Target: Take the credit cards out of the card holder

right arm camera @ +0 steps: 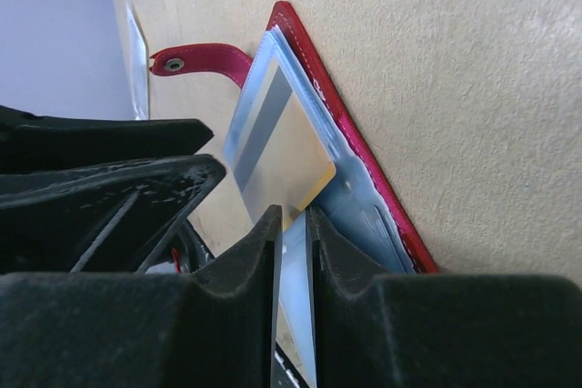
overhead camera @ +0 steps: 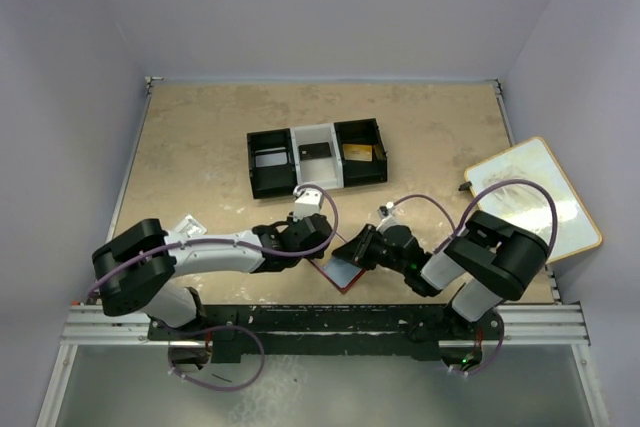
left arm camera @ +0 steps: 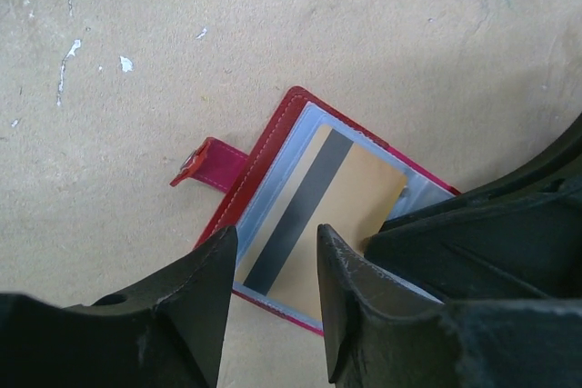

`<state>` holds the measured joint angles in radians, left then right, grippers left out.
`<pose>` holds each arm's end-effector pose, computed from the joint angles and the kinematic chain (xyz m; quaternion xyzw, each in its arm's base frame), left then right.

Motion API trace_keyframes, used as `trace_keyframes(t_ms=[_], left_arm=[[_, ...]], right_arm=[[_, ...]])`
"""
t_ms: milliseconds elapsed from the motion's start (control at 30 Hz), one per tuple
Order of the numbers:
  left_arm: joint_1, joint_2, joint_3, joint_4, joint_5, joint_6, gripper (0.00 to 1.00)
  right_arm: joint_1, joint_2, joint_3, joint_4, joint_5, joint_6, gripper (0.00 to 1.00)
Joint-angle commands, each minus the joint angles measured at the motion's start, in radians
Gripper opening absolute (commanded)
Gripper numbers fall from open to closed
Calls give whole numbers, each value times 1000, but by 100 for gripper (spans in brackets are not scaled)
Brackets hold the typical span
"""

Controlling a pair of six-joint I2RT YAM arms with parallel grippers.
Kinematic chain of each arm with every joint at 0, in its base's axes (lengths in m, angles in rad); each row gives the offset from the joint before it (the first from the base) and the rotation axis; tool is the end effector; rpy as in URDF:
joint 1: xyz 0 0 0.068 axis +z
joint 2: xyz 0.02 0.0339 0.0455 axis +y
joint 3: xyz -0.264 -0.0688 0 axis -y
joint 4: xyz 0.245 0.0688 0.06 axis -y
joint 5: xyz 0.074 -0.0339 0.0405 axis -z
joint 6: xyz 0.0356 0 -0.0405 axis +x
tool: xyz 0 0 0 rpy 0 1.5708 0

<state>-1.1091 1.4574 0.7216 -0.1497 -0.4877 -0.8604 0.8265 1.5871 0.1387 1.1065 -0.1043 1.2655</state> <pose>0.1391 -0.2421 0.1742 0.0329 0.9170 -0.1459 0.3698 0.1442 0.1620 0.1049 0.1483 0.8029 0.5196 0.2516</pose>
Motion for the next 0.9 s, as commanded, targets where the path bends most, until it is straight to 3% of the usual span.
trace_keyframes(t_ms=[0, 300, 500, 667, 867], left_arm=[[13, 52, 39, 44, 19, 38, 36], [14, 107, 29, -4, 10, 11, 26], [14, 85, 28, -41, -1, 10, 23], [14, 78, 30, -56, -21, 10, 23], [14, 81, 30, -54, -19, 6, 22]], right_arm=[[5, 49, -30, 71, -14, 19, 19], [5, 147, -42, 235, -51, 71, 15], [5, 194, -45, 316, -67, 93, 2], [5, 154, -72, 290, -54, 95, 0], [5, 14, -93, 126, -35, 73, 0]])
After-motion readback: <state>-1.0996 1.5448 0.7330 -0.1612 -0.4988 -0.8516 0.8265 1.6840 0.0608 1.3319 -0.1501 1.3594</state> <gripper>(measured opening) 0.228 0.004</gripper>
